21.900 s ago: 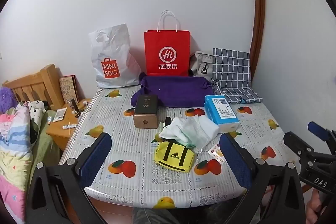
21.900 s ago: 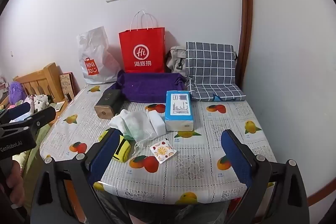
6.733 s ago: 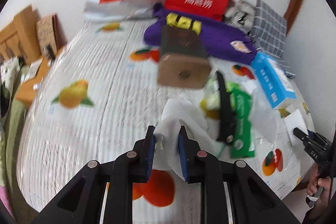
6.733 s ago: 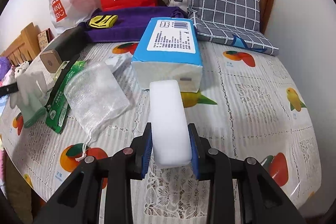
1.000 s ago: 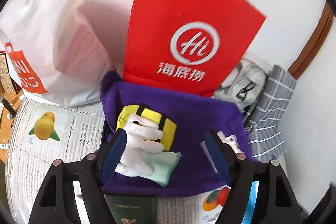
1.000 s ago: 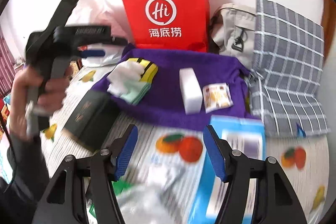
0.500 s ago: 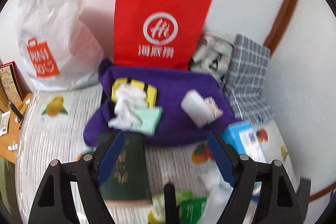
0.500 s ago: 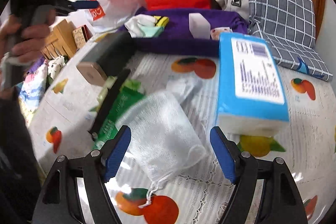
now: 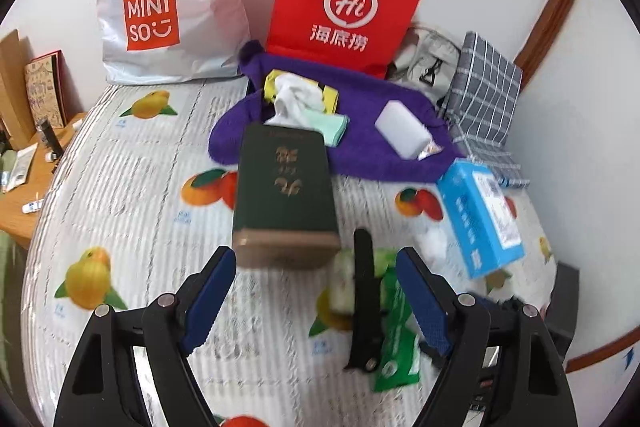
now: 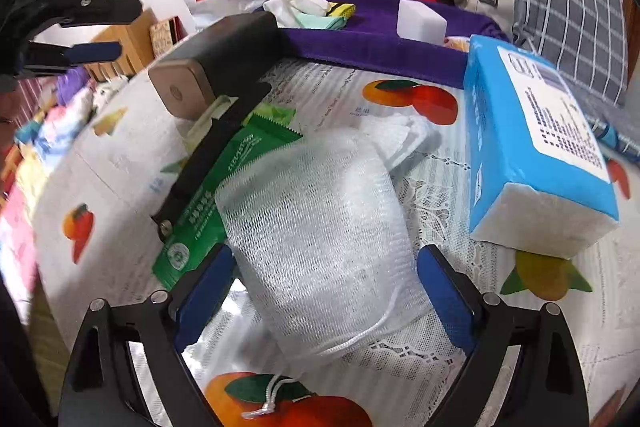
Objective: Organize soft objects
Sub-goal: 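Move the right tool to the white mesh bag while the left tool moves to a black watch strap, then grasp the white mesh bag with the right tool while the left tool grasps the black watch strap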
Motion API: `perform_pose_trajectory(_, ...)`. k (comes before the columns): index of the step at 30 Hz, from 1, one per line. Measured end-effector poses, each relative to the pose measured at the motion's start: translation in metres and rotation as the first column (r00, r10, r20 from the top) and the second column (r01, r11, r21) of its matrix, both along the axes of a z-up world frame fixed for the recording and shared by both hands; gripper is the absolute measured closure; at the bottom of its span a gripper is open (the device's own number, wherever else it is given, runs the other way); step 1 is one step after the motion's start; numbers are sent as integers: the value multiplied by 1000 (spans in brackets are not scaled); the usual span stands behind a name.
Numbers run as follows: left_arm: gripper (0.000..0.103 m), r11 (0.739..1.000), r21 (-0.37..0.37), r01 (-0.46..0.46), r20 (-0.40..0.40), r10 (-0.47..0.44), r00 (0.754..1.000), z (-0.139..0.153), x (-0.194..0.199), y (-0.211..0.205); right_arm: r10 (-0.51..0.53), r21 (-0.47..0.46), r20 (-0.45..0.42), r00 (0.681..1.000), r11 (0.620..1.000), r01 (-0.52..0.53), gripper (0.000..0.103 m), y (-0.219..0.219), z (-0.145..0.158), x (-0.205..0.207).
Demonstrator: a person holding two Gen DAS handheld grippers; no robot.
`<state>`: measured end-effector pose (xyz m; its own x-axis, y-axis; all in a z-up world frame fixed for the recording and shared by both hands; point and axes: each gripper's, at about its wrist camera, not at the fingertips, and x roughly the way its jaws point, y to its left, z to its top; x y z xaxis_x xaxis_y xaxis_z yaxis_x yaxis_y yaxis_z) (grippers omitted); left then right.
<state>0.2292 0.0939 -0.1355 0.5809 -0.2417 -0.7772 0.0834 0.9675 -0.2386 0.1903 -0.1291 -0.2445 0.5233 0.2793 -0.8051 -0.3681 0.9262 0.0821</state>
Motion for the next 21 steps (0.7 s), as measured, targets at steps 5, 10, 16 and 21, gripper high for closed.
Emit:
perform_pose_trajectory(5, 22, 997, 75, 24, -17, -23, 1000, -16, -17, -15, -57, -20, 37, 998, 998, 58, 53, -7, 4, -7)
perform_pose_trajectory(10, 22, 988, 149, 33, -38, -27, 999, -36, -25, -34, -61, 13, 33, 998, 998, 61, 86, -21, 10, -19)
perform_pose_trajectory(16, 27, 981, 193, 9, -50, 1, 999, -55, -26, -49, -111, 23, 46, 993, 994, 110, 86, -47, 11, -37)
perform_pose_trajectory(21, 44, 981, 192, -6, -76, 21, 997, -67, -22, -57, -130, 21, 82, 988, 991, 129, 86, -65, 11, -50)
